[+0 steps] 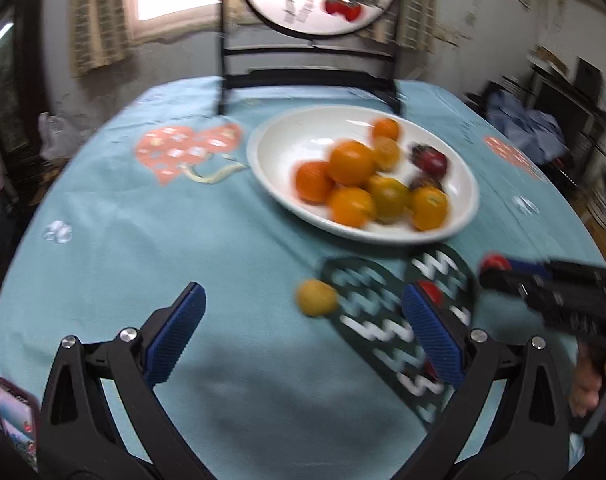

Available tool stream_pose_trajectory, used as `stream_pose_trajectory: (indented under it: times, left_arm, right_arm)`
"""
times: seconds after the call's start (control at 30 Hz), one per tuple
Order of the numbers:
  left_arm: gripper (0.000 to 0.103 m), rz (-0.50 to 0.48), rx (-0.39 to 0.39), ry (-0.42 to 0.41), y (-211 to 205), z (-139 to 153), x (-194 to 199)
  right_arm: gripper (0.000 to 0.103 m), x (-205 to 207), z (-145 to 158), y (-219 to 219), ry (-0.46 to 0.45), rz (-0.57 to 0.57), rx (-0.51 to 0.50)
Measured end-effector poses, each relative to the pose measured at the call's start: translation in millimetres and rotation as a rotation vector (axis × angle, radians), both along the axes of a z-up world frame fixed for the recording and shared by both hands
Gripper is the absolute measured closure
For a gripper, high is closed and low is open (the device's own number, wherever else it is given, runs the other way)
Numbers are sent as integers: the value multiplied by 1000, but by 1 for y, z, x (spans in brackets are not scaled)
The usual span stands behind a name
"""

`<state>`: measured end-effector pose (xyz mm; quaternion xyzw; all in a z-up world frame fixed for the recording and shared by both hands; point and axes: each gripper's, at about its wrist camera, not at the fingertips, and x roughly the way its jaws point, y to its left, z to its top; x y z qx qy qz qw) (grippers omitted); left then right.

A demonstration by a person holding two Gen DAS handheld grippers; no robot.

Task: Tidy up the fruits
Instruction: 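Grasp a red tomato with the right tool while the left tool grasps another tomato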

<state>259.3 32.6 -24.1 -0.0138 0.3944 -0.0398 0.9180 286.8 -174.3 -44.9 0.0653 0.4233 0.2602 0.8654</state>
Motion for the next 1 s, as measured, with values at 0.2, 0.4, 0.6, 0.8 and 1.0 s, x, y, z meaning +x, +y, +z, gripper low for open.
stream_pose_trajectory:
  times: [0.2, 0.4, 0.6, 0.8, 1.0]
  left_arm:
    - [7, -246, 36, 22, -51, -12, -21]
    - [28, -317, 66, 74, -70, -29, -22]
    - [46, -314, 58, 99, -70, -35, -16]
    - [58, -343, 60, 96, -74, -37, -17]
    - [65, -365, 69, 102, -81, -39, -18]
  right_arm:
    - [74, 2, -2, -6, 9, -38, 1]
    - [74, 0, -1, -1, -1, -18, -15]
    - [74, -2, 0, 0, -11, -16, -25]
    - [74, -2, -1, 1, -10, -13, -37]
    - [74, -2, -2, 1, -11, -17, -42]
